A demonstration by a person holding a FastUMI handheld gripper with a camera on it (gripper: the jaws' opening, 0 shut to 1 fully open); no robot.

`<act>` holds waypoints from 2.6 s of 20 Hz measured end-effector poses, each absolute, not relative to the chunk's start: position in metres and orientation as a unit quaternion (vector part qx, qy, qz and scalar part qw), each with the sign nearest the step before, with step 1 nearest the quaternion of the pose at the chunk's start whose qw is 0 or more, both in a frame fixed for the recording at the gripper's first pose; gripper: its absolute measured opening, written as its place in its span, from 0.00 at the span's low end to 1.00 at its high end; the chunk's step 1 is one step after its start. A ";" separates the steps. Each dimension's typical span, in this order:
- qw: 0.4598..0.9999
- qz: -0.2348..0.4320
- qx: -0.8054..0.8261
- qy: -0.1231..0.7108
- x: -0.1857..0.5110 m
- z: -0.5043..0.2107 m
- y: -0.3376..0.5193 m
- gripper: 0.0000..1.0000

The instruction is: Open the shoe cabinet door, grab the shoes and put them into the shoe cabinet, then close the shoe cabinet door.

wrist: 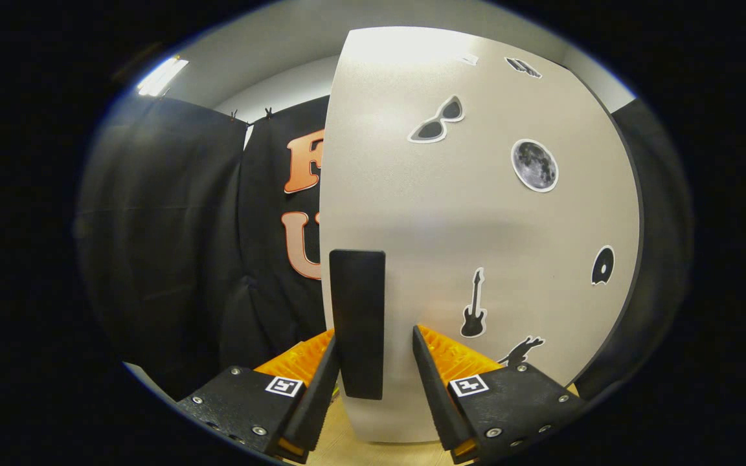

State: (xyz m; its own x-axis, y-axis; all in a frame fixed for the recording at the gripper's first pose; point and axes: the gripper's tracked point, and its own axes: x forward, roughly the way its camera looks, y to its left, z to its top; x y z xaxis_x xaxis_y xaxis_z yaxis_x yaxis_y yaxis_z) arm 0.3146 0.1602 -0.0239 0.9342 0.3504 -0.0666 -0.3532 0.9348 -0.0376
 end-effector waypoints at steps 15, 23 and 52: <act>0.989 0.150 -0.006 0.010 0.330 -0.021 0.163 0.70; 0.993 0.110 -0.034 -0.003 0.266 -0.010 0.133 0.71; 0.998 0.041 -0.019 -0.035 0.036 0.023 0.038 0.76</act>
State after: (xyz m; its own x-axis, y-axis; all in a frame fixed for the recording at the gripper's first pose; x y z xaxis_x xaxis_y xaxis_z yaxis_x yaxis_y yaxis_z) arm 0.0355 0.0379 0.0227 0.9942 0.0827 0.0681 -0.0801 0.9959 -0.0412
